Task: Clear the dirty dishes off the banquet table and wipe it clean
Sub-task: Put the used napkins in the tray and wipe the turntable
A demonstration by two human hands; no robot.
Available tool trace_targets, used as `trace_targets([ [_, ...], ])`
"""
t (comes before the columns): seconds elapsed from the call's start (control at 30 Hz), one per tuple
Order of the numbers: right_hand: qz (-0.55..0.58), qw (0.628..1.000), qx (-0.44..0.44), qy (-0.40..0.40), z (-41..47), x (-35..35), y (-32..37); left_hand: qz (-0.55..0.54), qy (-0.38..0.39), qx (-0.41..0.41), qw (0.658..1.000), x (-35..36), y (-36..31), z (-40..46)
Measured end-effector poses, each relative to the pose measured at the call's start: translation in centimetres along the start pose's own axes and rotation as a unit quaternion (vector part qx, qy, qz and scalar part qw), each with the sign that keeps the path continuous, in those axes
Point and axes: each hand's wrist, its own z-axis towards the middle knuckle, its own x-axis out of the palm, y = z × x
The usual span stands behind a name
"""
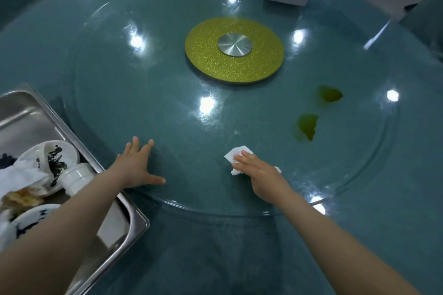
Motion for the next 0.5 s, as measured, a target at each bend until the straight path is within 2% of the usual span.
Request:
trace_targets([
  [0.1, -0.001, 0.992, 0.113, -0.061, 0.5, -0.3, -0.9, 0.010, -0.004, 0.000, 1.000, 0.1, 0.5, 0.3],
  [0.23, 0.039, 0.957, 0.260, -0.124, 3.2, 0.9, 1.1, -0.008, -0.022, 0.000, 1.000, 0.3, 0.3, 0.5],
  [0.3, 0.062, 0.957, 0.259, -0.119, 5.0, 1.7, 2.9, -0.005, -0.027, 0.001, 1.000, 0.6, 0.3, 0.5],
  [0.5, 0.107, 0.985, 0.122, -0.064, 9.0, 4.5, 9.4, -0.004, -0.036, 0.010, 0.999, 0.9, 0.1, 0.4],
])
